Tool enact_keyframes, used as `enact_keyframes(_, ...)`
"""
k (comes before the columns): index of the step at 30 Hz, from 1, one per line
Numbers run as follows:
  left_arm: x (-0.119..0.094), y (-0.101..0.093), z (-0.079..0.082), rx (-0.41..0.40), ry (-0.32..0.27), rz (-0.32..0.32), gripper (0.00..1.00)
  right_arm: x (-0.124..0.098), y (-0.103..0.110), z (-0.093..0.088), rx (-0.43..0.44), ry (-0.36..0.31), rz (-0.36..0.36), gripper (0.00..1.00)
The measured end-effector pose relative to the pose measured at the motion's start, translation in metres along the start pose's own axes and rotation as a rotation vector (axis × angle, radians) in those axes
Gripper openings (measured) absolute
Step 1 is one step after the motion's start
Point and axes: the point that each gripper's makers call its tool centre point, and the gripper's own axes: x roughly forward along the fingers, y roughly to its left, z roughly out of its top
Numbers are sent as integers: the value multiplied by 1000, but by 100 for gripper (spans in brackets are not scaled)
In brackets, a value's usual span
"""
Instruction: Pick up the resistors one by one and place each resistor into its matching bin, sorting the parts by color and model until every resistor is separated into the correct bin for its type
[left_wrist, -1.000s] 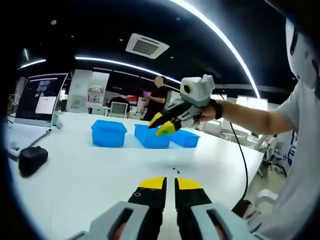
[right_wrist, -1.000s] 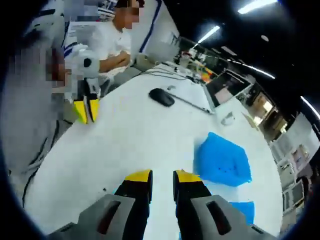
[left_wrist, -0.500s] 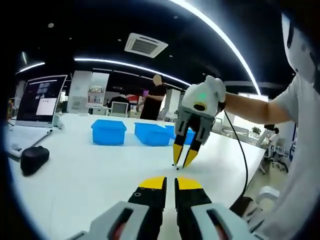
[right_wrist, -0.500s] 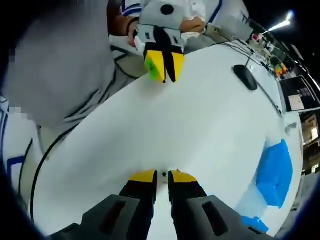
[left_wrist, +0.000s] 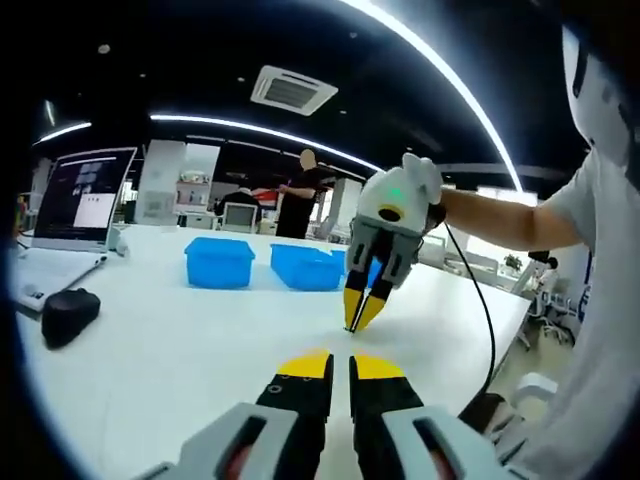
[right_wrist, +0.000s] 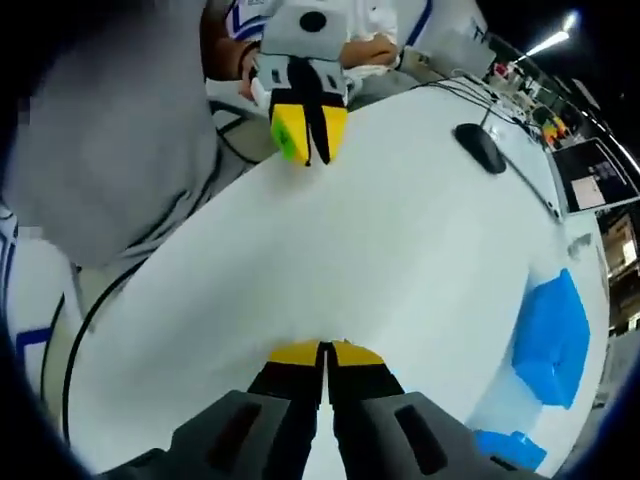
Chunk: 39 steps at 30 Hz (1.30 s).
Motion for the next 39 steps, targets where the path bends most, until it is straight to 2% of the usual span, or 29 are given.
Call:
enact_keyframes(2,0,0,0,0,-1,0,10,-3,-3,5,13,-29,-14,5)
enact_keyframes(7,0,3,2,-2,-7,5,10,-9,-14,28,91,-185,-64,5)
enact_keyframes(11,-1,4,1,-4,-7,8,10,-17,-30,50,200,-383,-122,5)
enact_keyframes(14,-1,5,0,-7,-5,9,10,-25,-49,61,303,-534,-190,5)
enact_keyframes(15,-1,5,-1,-8,-3,9,10,-28,-57,62,317,-558,-227,5)
enact_keyframes(17,-1,5,-1,-8,-3,7,10,-40,-74,68,384,-659,-304,5)
enact_keyframes(19,0,5,0,-7,-6,4,10,-52,-89,73,420,-752,-367,5)
enact_keyframes(22,2,5,2,-7,-8,0,10,-67,-108,78,467,-851,-462,5)
enact_keyframes(24,3,5,2,-5,-8,-4,10,-73,-117,79,483,-880,-506,5)
enact_keyframes(26,3,4,2,-5,-8,-9,10,-85,-134,75,481,-894,-618,5)
enact_keyframes(29,1,4,1,-6,-9,-11,10,-106,-157,67,530,-967,-743,5)
enact_keyframes(32,0,6,0,-12,-9,-8,10,-114,-183,46,591,-951,-880,5)
enact_keyframes(33,-1,7,-1,-12,-8,-7,10,-117,-193,33,638,-942,-940,5)
enact_keyframes(36,0,8,-2,-15,-4,-9,10,-115,-215,6,744,-924,-1051,5)
enact_keyframes(39,-2,9,0,-15,-10,-13,10,-107,-228,-9,809,-926,-1072,5)
